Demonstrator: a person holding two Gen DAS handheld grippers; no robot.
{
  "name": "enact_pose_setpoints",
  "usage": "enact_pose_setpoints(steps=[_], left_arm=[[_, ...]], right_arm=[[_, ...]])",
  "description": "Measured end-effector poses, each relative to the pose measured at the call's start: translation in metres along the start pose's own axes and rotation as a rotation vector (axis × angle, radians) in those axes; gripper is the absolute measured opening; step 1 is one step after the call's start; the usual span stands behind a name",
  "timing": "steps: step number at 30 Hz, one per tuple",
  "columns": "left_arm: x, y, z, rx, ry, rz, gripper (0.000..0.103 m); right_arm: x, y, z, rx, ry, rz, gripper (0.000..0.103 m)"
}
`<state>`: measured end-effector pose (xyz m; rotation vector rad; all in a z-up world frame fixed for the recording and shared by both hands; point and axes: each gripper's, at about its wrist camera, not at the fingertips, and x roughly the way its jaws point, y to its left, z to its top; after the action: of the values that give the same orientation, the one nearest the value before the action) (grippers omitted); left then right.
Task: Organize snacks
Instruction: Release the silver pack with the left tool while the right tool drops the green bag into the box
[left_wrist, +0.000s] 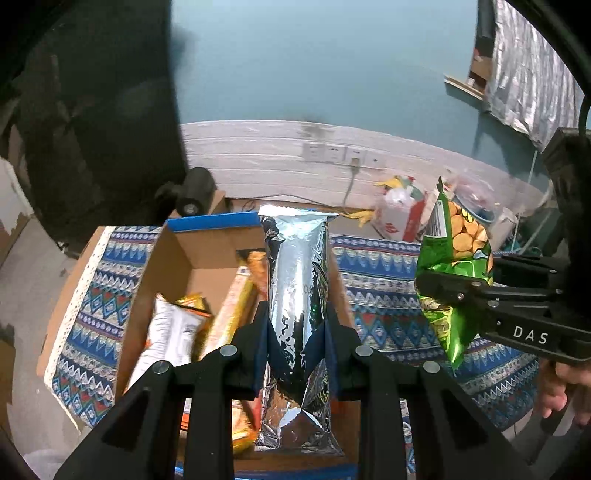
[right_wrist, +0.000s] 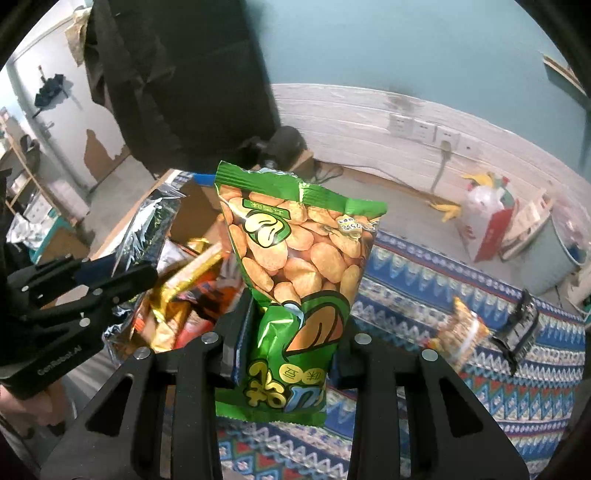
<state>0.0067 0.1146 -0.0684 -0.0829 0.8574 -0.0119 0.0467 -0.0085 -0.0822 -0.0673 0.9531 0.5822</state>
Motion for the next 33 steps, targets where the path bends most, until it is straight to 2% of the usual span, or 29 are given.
enact_pose_setpoints(steps=[17, 19, 20, 26, 33], left_arm=[[0.009, 0.067, -0.018, -0.136, 0.061, 0.056, 0.027], [0.01, 0.072, -0.02, -0.14, 0.067, 0.072, 0.032], [0.01, 0.073, -0.021, -0.143, 0.069, 0.076, 0.039], [-0.001, 0.082, -0.019, -0.159, 0.04, 0.095, 0.053], [-0.01, 0.091, -0.018, -0.179, 0.021, 0.106, 0.053]], right_arm=[[0.043, 0.064, 0.023, -0.057, 0.043, 0.097, 0.032], [0.047, 0.07, 0.024, -0.068, 0.051, 0.103, 0.032], [0.05, 0.073, 0.024, -0.072, 0.055, 0.108, 0.032], [0.064, 0.086, 0.023, -0.086, 0.087, 0.133, 0.032], [0.071, 0.091, 0.021, -0.093, 0.117, 0.157, 0.033]])
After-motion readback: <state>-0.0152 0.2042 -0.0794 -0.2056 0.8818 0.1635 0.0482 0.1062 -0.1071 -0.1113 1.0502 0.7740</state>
